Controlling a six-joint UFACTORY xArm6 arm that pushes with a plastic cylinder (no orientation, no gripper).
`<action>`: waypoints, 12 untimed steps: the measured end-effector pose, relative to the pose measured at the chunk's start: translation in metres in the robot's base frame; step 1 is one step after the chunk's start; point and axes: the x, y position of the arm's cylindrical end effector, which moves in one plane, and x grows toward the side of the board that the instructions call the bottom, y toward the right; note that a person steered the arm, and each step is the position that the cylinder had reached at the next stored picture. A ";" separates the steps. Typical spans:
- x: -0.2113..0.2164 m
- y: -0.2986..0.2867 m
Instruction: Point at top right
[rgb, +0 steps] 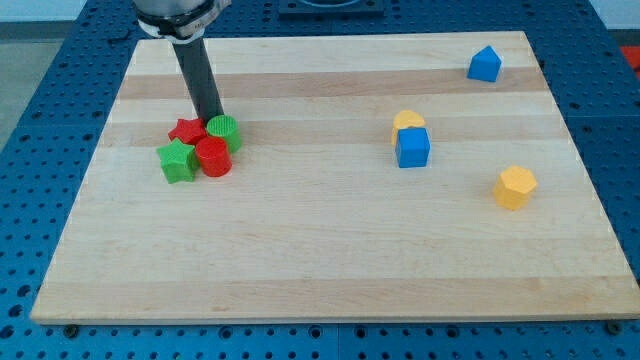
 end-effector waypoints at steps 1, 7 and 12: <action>-0.014 0.018; -0.146 0.340; -0.085 0.445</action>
